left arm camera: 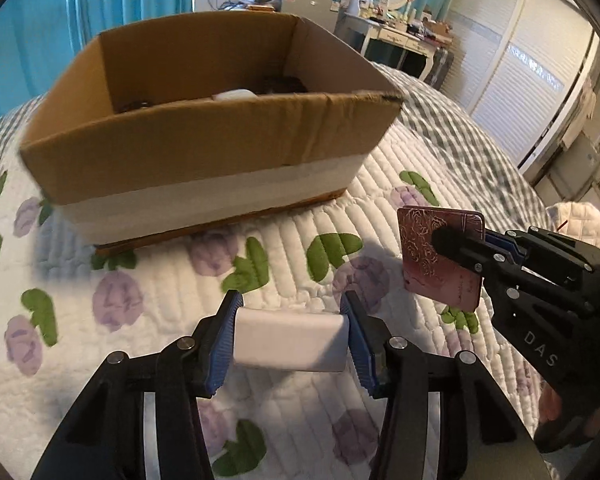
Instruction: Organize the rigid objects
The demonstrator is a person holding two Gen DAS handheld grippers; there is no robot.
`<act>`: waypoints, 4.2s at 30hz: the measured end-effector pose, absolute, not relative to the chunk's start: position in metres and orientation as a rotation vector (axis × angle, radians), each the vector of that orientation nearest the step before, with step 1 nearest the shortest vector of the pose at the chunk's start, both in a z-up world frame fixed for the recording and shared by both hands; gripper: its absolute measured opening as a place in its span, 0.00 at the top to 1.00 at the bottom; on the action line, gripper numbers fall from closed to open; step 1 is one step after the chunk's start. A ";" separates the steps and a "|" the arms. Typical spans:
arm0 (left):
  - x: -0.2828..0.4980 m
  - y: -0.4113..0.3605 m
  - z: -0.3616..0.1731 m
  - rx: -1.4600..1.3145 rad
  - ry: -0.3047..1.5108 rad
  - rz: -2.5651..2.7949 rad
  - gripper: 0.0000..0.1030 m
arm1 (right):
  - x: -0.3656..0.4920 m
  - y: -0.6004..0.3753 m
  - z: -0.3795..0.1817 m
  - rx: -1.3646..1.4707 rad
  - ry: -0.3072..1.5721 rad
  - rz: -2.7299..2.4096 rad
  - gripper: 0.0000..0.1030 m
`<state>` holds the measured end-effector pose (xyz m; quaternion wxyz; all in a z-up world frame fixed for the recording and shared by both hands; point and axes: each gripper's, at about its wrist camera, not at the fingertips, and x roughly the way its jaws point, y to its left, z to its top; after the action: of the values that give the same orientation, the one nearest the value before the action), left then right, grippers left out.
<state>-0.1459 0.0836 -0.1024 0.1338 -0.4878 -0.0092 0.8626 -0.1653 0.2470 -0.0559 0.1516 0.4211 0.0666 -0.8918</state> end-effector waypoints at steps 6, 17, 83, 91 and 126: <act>-0.124 0.061 -0.088 -1.390 -0.047 2.533 0.50 | -0.161 0.235 -0.051 1.214 0.187 -2.543 0.91; -0.138 0.049 0.021 -1.074 0.000 2.659 0.50 | -0.154 0.224 -0.001 1.049 0.228 -2.592 0.91; -0.238 -0.023 0.003 -1.043 0.043 2.926 0.31 | -0.352 0.120 0.009 1.206 0.116 -2.449 0.56; -0.189 -0.020 0.069 -0.836 0.008 3.005 0.31 | -0.286 0.147 0.078 0.984 0.139 -2.616 0.52; -0.014 -0.022 0.056 -0.573 -0.083 3.133 0.18 | -0.048 0.185 0.096 0.561 0.049 -2.800 0.00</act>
<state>-0.0142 -0.0222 0.0556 -0.0224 -0.1798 -0.0262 0.9831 -0.0482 0.1852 0.0956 0.1424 0.1946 0.0169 -0.9703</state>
